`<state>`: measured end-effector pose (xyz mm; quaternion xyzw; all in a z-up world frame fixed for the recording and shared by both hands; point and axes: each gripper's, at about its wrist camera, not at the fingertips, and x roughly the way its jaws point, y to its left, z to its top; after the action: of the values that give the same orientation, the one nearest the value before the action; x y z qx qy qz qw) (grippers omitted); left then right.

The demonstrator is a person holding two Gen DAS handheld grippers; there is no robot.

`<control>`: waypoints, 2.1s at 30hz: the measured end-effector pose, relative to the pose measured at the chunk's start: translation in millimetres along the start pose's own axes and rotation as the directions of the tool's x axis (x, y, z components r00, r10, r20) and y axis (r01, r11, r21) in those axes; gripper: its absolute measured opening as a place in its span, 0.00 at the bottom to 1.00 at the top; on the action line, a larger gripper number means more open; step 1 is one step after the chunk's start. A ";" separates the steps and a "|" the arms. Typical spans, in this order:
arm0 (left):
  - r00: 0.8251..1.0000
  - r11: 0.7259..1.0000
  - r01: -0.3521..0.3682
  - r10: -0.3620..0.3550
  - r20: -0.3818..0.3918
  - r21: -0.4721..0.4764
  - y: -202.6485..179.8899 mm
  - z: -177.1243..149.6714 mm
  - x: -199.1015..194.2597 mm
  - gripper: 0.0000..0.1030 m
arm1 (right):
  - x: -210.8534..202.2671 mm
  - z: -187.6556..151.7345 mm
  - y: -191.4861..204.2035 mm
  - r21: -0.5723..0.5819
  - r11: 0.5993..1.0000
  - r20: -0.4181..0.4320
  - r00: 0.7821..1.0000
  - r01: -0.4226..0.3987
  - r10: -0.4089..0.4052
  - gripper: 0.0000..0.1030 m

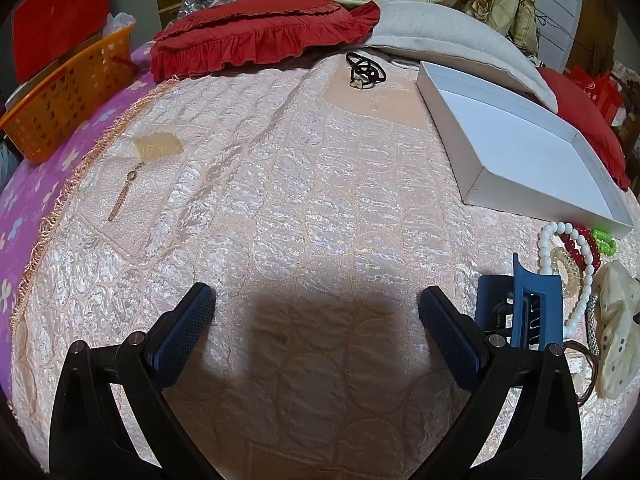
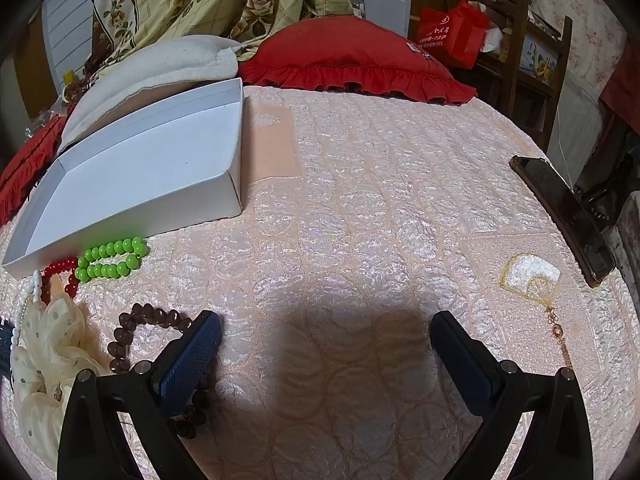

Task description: Organize jewelry

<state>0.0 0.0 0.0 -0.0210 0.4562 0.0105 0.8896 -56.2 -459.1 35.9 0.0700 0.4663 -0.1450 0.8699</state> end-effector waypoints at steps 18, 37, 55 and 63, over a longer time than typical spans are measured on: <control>1.000 1.000 -0.001 0.001 -0.001 0.000 0.0 0.0 0.0 1.00 | 0.0 0.0 0.0 0.000 1.000 0.000 1.000 0.000 0.000 1.00; 1.000 1.000 -0.004 0.004 -0.001 -0.002 0.8 -0.1 0.3 1.00 | 0.4 2.9 -1.2 0.003 1.000 0.001 1.000 0.006 -0.006 1.00; 1.000 1.000 -0.023 0.023 0.006 -0.011 1.4 -1.5 -4.0 0.96 | 2.5 3.1 -5.6 0.000 1.000 0.000 1.000 0.002 -0.002 1.00; 0.999 1.000 -0.012 0.013 0.047 -0.024 0.5 -9.0 -53.8 0.95 | -29.5 2.7 -3.3 -0.035 0.995 0.118 0.989 0.091 -0.087 0.98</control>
<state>-38.7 0.1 38.5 -0.0284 0.4352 0.0219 0.8996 -70.5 -457.4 62.0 0.0229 0.4202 -0.1781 0.8895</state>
